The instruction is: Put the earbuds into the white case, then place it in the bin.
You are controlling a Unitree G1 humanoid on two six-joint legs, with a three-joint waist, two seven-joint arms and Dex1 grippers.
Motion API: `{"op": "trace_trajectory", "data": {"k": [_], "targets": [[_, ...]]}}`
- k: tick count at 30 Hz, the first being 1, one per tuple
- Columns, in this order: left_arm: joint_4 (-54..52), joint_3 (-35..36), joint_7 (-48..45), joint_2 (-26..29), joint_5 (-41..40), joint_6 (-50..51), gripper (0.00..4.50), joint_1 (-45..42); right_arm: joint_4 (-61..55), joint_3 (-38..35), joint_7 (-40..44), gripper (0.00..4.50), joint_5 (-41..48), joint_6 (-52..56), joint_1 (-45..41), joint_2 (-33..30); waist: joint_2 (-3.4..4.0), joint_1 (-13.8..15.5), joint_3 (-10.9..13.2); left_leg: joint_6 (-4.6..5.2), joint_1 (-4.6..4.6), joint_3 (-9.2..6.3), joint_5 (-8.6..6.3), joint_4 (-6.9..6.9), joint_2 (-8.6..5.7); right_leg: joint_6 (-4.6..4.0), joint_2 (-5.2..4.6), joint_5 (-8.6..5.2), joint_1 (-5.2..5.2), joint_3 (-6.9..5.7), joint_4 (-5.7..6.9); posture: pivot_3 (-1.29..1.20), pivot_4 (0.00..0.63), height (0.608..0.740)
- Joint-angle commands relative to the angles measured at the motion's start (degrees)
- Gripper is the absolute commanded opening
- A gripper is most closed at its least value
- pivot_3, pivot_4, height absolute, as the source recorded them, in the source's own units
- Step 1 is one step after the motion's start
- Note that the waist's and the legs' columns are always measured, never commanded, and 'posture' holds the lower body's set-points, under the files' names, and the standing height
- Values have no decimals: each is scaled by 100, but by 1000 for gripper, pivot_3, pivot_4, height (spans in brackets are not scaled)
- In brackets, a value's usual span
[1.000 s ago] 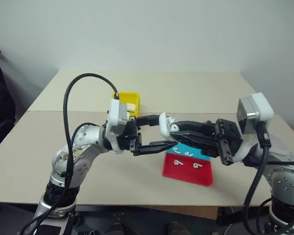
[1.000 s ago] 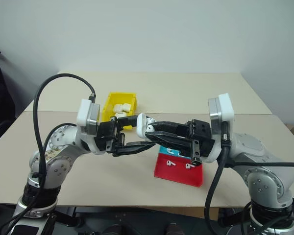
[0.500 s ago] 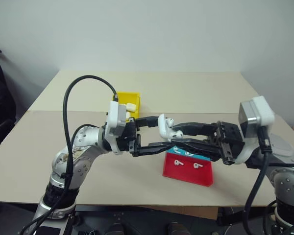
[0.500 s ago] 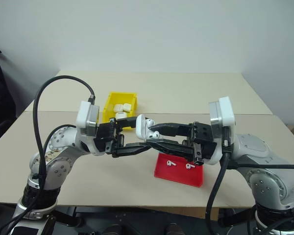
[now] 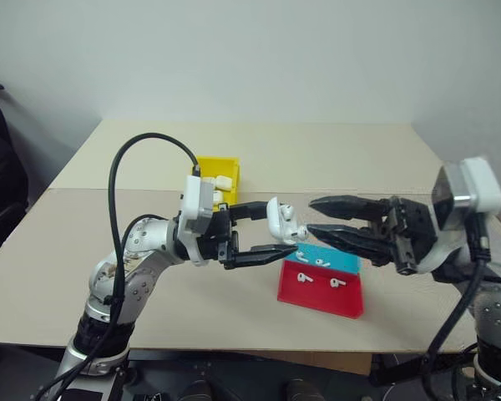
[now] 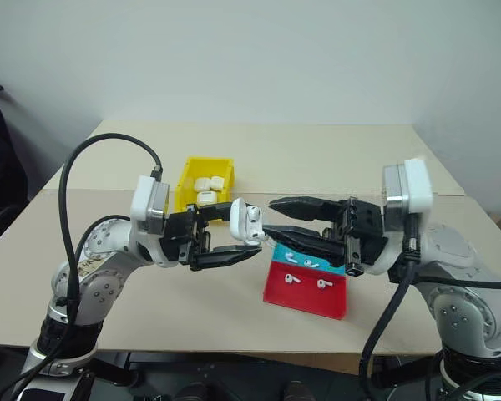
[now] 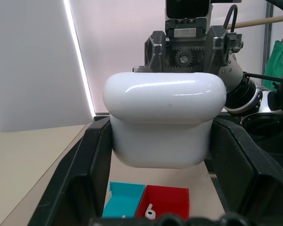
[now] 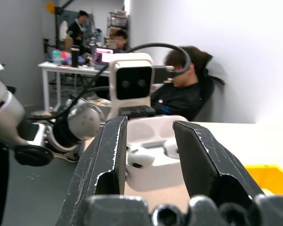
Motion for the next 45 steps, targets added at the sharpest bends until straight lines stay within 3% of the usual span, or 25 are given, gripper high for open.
{"op": "trace_trajectory", "data": {"k": [1, 2, 5, 9, 23, 39, 45], "targets": [[-80, 58, -23, -36, 1, -166, 2782, 2, 47, -329, -18, 1982, -11, -120, 61, -201, 0, 1, 0, 0, 0, 0, 0, 0, 0, 0, 0, 0, 0, 0, 0, 0, 150, 740], [-63, 58, -27, -49, 11, -190, 2782, 2, 83, -402, 18, 1982, -18, -115, 126, -282, 0, 2, 0, 0, 0, 0, 0, 0, 0, 0, 0, 0, 0, 0, 0, 0, 150, 740], [-22, 77, -18, -87, 18, -230, 2782, -11, 130, -618, 180, 1421, -6, -105, 379, -501, -1, 16, 0, 0, -1, 0, 0, 0, 0, 0, 0, 0, 0, 0, -2, 0, 150, 740], [19, 74, -8, -111, 21, -275, 2782, -39, -42, -711, 395, 36, 42, -109, 648, -666, -1, 14, 0, 0, 0, 1, 0, 0, -1, 1, -1, 0, 2, 0, -2, 0, 150, 740], [73, -51, -26, -168, 174, -333, 2782, -45, -314, 41, 107, 36, -162, -154, 437, -484, -2, 2, 0, 0, 1, -1, 0, 1, -1, 10, 0, -5, 2, 0, -2, 0, 150, 740], [-1, -52, 12, -138, 185, -281, 2782, 24, -152, 26, 117, 36, -325, -195, 250, -481, -2, 3, 0, 0, 2, -1, 0, 1, -1, 10, 0, -5, 2, 0, -1, 0, 150, 740], [107, -106, -28, -135, 257, -315, 2782, 11, 113, -49, -102, 36, 225, 218, -863, -794, -1, -9, 0, 0, 2, 0, 0, 2, -1, 10, 1, -4, -1, 2, 2, 0, 150, 740]]}}
